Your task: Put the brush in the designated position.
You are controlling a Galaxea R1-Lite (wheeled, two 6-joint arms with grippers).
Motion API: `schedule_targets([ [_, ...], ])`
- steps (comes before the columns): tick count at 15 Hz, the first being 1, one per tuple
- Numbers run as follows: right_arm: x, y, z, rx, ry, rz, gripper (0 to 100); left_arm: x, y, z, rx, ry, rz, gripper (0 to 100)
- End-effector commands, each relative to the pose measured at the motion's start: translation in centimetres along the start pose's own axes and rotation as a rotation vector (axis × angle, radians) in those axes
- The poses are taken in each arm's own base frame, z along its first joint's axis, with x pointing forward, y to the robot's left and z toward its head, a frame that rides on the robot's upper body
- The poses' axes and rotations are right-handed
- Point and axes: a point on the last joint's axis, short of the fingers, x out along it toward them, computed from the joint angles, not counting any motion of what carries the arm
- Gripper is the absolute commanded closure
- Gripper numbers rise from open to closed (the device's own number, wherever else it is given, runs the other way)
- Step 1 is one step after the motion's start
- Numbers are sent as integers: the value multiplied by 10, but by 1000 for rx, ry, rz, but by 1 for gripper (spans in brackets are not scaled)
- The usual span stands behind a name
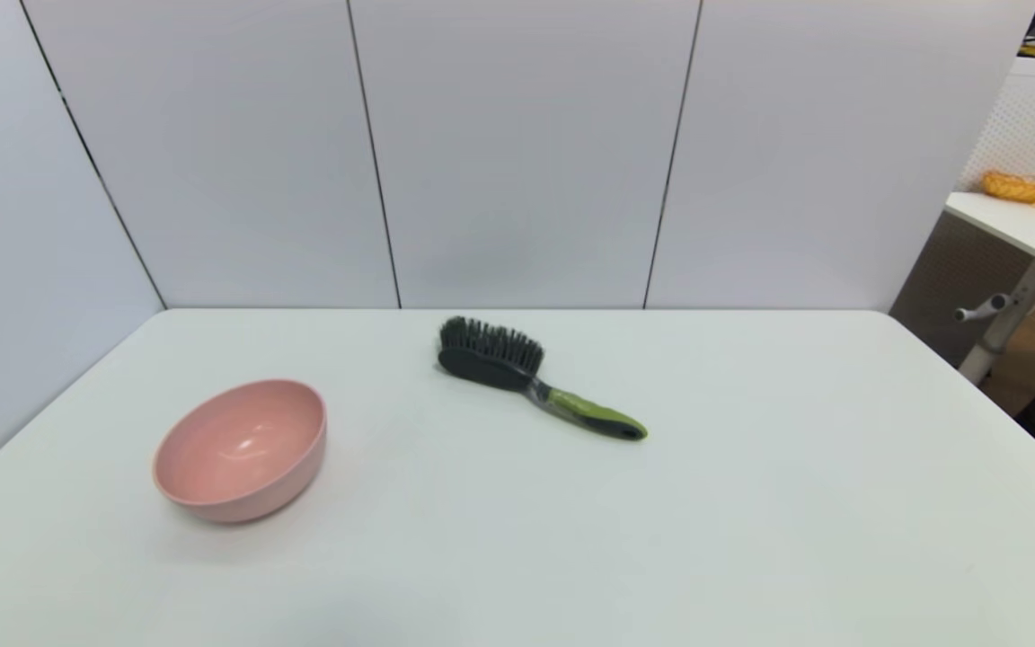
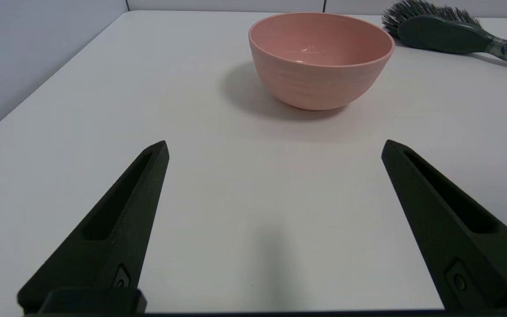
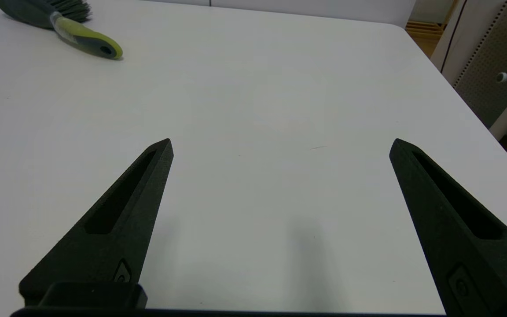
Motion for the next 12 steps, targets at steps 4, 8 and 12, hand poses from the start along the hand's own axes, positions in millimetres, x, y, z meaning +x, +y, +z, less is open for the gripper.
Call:
schedule_targets([
  [4,0,0,0,-1,4,0,0,0,0,0,1,1,0,0],
  [8,0,0,0,-1,3,2,0,0,0,0,1,1,-1,0],
  [12,0,0,0,-1,4,0,0,0,0,0,1,1,0,0],
])
